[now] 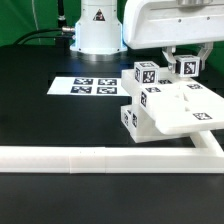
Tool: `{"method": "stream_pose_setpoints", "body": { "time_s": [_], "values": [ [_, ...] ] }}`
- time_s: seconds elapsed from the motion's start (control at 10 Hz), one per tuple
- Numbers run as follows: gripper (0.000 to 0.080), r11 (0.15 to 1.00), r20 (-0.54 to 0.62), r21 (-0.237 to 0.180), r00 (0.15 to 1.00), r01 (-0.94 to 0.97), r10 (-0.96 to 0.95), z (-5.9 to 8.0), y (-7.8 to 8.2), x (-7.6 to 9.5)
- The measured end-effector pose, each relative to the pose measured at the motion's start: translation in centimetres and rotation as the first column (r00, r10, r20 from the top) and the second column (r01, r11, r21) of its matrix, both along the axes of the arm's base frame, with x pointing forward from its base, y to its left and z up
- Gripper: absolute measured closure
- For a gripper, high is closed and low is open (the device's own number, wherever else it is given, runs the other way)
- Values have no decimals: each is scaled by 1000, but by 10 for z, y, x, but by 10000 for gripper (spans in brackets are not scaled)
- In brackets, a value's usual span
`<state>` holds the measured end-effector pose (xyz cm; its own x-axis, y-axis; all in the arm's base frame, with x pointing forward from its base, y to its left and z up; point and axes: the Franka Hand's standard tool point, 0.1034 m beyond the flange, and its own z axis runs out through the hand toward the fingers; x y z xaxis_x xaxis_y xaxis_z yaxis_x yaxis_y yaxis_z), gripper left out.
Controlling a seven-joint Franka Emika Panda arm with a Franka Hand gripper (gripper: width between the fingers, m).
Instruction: Assemble chair
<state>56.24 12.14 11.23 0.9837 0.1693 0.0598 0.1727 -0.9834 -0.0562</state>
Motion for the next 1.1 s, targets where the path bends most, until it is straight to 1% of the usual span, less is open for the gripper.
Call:
{"method": "stream_pose_setpoints", "body": {
  "time_s": [0.2,0.3,0.5,0.6,0.7,0.8,0.9,1.0,1.1],
  "values": [
    [534,989,-12,10,989,146,-146,0,-1,0],
    [534,969,-16,18,969,248,-248,-1,0,0],
    [534,923,-10,47,924,382,-382,0,1,2],
    [534,872,-23,68,875,484,-484,0,1,2],
    [534,833,-35,75,836,548,-547,0,2,3],
    [534,792,-47,78,796,605,-604,0,2,3],
    [534,723,-63,78,727,686,-683,0,2,3],
    [534,699,-68,79,704,710,-707,0,3,3],
    [534,626,-86,80,631,776,-771,0,4,3]
  ]
}}
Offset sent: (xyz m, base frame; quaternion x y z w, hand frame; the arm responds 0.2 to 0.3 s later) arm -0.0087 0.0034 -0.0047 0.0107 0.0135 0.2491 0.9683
